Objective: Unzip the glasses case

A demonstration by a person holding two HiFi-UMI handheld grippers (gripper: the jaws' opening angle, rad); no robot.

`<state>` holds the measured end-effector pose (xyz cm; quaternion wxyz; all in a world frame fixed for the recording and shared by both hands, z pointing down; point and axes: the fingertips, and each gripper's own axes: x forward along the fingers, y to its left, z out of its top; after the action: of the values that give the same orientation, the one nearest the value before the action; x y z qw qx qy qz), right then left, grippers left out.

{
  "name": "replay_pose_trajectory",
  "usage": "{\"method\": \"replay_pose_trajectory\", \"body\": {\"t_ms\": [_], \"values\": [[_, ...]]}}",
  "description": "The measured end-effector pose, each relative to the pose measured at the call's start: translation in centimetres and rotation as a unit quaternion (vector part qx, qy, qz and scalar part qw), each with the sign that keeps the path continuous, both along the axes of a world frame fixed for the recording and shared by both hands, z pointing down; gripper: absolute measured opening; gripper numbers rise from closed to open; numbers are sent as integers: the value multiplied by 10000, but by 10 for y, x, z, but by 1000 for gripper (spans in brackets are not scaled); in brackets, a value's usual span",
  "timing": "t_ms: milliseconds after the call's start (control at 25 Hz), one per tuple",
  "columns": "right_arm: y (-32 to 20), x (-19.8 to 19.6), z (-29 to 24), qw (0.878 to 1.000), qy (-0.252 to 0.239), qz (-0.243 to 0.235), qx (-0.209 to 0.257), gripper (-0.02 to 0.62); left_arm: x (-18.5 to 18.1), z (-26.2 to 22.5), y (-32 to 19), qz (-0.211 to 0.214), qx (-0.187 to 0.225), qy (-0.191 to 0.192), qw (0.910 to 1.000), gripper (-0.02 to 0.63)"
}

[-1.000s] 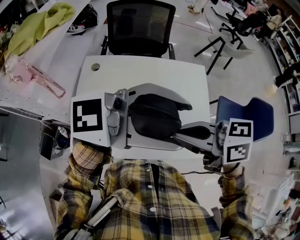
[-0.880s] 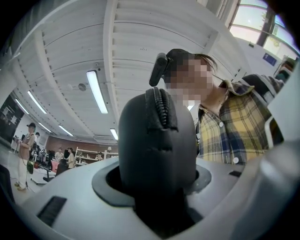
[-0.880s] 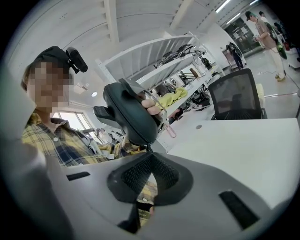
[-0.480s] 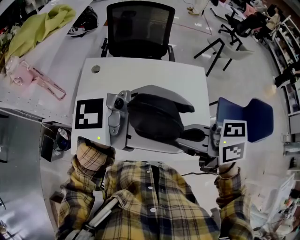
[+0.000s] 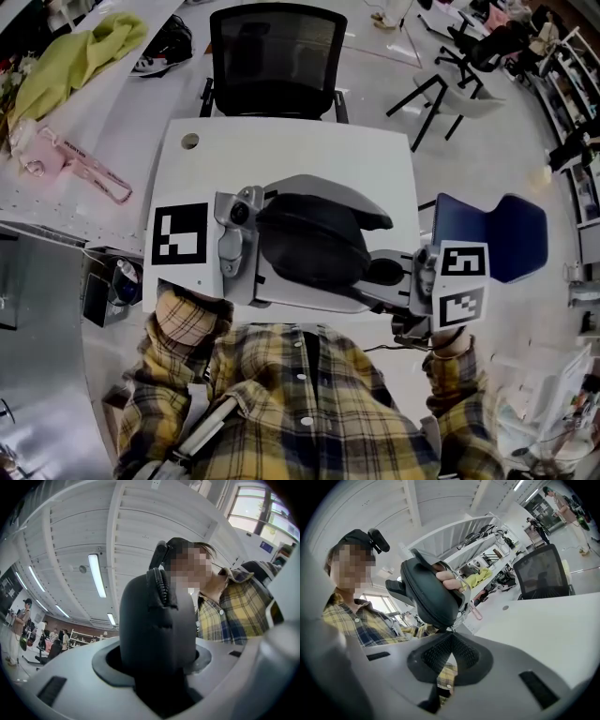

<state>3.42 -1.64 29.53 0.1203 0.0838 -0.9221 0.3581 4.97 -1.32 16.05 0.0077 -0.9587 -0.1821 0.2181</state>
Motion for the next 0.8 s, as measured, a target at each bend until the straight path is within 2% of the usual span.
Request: {"method": "replay_pose_trajectory", "body": {"t_ms": [320, 800], "values": [[-2, -3, 2, 10000, -53, 47, 31, -2, 2, 3, -1, -63, -9, -66, 10000, 249], [2, 1, 8, 9999, -51, 149, 58, -2, 4, 12, -5, -258, -50, -372, 9990, 249]]}}
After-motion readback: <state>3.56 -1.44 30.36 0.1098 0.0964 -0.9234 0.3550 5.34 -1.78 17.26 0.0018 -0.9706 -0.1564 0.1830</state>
